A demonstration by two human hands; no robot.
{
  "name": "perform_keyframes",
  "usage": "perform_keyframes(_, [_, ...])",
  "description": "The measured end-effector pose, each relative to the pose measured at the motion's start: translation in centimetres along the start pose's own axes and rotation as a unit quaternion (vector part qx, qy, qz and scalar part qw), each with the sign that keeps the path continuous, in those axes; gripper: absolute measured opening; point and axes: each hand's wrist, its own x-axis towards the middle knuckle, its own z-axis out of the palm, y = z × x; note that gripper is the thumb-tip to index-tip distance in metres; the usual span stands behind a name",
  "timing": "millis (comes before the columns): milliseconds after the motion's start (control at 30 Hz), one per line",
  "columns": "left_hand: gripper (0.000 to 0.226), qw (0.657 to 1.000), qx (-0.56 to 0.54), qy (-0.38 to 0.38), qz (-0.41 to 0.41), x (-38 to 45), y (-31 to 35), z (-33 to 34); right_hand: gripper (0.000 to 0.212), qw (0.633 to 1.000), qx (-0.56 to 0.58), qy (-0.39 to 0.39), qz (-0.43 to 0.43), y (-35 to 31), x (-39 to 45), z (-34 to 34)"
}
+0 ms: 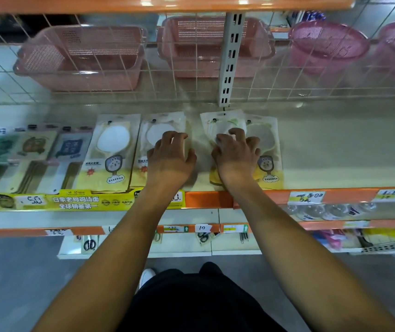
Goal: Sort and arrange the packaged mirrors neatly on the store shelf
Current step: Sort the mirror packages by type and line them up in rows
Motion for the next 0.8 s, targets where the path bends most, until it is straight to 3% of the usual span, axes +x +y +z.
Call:
perform_keyframes(200, [0.042, 1.000, -0.014, 0.003, 0.009, -0.1, -2.5, -1.2, 0.025, 0.999, 0.038, 0.031, -0.016, -3.3, -0.6, -0.4])
perform_keyframes(800, [0.043, 0.999, -0.021, 0.030, -0.005, 0.8, -21.2, -8.5, 0.025, 0.999, 0.046, -0.014, -0.013, -22.2, -4.1, 6.8])
